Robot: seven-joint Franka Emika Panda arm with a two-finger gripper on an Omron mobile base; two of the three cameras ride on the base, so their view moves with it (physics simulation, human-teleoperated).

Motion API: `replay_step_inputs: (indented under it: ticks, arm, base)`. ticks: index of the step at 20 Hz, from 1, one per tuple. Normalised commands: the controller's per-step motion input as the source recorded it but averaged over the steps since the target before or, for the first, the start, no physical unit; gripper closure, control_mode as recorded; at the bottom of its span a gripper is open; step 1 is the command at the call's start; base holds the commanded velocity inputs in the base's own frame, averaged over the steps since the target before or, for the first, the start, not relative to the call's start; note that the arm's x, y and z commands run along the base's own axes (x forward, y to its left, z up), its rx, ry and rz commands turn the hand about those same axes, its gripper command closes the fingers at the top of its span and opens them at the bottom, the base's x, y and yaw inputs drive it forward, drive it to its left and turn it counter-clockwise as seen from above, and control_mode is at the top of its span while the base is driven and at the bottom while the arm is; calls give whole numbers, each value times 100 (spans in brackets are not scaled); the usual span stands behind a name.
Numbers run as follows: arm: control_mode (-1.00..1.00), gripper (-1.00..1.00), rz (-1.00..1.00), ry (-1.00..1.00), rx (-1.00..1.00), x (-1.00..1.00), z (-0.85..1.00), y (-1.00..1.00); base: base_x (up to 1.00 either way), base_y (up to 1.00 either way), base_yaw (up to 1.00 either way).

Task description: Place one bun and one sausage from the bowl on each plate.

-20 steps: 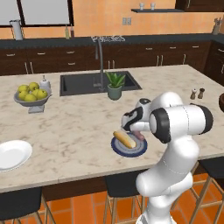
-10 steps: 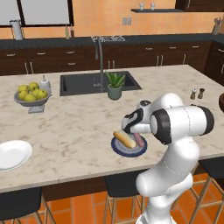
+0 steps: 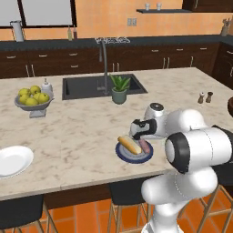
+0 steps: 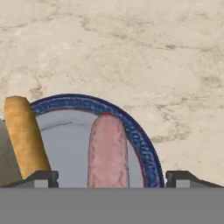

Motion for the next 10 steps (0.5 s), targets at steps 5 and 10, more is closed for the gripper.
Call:
replay_step_inputs:
  ticks: [5,10]
  arm:
    - [-100,-100,0,5,0,-80,65,5]
    - [-100,-100,0,7,0,-65,75,2]
  base:
    - [0,0,0]
    - [0,0,0]
